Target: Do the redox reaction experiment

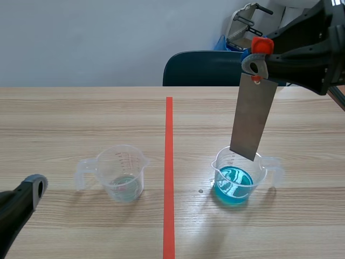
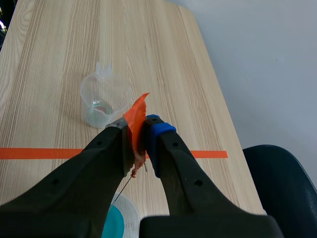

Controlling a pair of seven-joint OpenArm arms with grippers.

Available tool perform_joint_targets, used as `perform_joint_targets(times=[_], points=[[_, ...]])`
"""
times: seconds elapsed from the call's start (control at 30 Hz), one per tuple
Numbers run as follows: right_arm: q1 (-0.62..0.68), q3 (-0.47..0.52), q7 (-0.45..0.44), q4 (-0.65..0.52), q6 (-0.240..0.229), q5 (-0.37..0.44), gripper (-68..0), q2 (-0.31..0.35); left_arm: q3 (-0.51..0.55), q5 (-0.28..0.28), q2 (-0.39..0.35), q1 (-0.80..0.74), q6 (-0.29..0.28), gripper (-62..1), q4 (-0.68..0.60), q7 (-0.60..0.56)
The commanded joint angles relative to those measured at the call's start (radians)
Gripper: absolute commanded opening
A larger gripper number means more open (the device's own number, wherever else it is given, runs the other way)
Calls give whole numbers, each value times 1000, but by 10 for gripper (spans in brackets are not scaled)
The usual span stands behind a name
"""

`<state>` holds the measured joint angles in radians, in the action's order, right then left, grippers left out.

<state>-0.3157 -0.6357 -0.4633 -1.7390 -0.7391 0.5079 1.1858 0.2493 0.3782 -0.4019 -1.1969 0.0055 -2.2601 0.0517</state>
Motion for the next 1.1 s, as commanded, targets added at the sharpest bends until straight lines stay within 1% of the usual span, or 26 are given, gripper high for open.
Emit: perform_joint_targets(times=[0.0,0.87,1.07], points=[[-16,19,-15,-12,-6,11,-669,5,-2,-1,2,0,-1,14,-7,-14],[-16,19,-14,-12,-6,11,-668,5,-2,-1,2,0,-1,14,-7,-13],[-16,19,-11,-12,-6,-15,-668,-1,-2,-1,2,0,-1,14,-7,-10]])
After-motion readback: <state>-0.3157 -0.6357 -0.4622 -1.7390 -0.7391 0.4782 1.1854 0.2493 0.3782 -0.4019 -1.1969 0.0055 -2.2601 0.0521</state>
